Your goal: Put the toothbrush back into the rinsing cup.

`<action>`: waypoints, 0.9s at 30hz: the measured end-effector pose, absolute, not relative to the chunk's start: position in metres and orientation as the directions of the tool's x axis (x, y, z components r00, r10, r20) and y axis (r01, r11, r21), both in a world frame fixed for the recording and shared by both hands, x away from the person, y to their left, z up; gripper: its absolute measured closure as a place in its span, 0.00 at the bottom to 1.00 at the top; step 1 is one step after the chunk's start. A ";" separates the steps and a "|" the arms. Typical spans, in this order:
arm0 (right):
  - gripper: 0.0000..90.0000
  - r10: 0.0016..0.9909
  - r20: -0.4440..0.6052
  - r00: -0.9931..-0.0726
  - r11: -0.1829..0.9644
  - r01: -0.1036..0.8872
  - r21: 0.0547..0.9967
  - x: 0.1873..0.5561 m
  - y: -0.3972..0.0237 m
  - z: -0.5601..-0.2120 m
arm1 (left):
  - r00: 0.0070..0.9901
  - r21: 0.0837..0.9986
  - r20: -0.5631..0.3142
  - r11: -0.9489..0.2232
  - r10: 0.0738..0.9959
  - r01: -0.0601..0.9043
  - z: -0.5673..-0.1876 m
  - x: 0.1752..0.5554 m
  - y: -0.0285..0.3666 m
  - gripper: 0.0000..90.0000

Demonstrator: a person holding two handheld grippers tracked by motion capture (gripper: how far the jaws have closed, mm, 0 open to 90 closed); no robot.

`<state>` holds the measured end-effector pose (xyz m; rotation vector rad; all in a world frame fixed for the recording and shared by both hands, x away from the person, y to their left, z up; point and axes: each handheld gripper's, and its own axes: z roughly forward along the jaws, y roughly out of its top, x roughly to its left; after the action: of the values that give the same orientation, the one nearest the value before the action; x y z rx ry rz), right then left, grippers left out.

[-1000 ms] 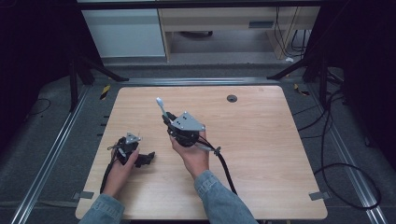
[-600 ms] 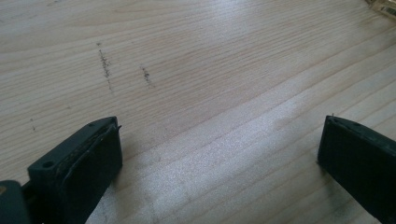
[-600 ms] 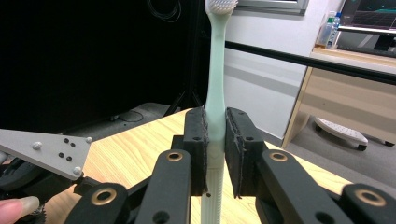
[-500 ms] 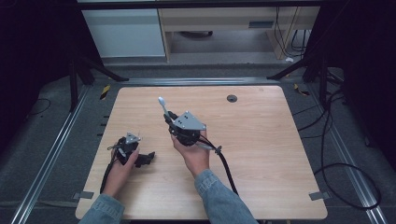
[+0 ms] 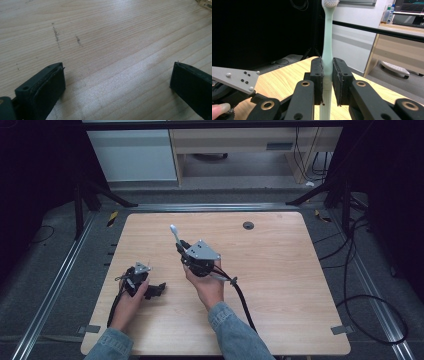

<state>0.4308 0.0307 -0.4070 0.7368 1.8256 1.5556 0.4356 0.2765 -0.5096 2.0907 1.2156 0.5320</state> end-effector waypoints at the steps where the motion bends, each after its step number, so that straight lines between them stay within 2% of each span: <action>1: 0.88 0.752 -0.101 -0.651 0.150 0.020 0.989 0.431 0.031 -0.407 | 0.487 0.710 0.021 -0.356 0.873 0.608 -0.510 0.436 0.277 0.00; 27: 0.88 0.767 -0.073 -0.637 0.142 0.059 0.988 0.433 0.027 -0.429 | 0.489 0.708 0.022 -0.359 0.872 0.609 -0.509 0.436 0.277 0.00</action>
<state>0.4325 0.0274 -0.4290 0.7911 1.8335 1.5440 0.4356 0.2767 -0.5094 2.0947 1.2145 0.5313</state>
